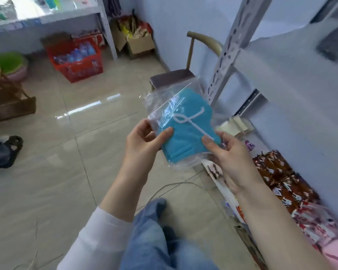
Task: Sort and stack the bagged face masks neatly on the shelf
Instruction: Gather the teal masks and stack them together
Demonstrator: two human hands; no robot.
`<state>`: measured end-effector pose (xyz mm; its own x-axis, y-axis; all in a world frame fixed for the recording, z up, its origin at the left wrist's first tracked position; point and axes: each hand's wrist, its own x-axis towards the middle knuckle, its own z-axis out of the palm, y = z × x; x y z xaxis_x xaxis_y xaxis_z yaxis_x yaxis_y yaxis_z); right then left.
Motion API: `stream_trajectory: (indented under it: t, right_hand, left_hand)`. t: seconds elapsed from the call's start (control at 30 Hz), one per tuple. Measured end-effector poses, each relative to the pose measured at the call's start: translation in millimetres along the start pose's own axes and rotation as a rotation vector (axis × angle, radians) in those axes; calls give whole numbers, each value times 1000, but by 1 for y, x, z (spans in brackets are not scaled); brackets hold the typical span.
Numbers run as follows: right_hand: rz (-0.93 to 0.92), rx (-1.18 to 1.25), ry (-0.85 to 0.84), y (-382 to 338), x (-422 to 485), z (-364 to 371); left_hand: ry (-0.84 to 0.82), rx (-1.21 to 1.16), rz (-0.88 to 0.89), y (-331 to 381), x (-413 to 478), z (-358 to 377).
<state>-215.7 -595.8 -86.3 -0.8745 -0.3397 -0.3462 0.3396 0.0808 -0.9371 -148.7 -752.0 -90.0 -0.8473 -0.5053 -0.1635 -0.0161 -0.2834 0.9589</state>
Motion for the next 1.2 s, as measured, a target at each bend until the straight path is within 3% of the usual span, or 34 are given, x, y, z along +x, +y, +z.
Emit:
stream_trajectory:
  t: [0.3,0.43,0.63,0.83,1.07,1.2]
  right_hand:
    - [-194,92,533,-81,-14,-71]
    - [-175,111,728,-88,-29,-108]
    - [-156,99,891,-95,-50,-183]
    - [-175,204,1050,-86,-37,-266]
    - [-129,254,1212,-100,1,-341]
    - [-88,308,1283,-111,23,-368]
  left_hand:
    - [-613,160,178,66,81,137]
    - [-821,187,124,58,87,206]
    - [-1064,292,72,36,84,311]
    - [-1121,383,157,12,72,407]
    - [-1063,487,-25,-13,76,482]
    - [-1090,563,2,-21,85,504]
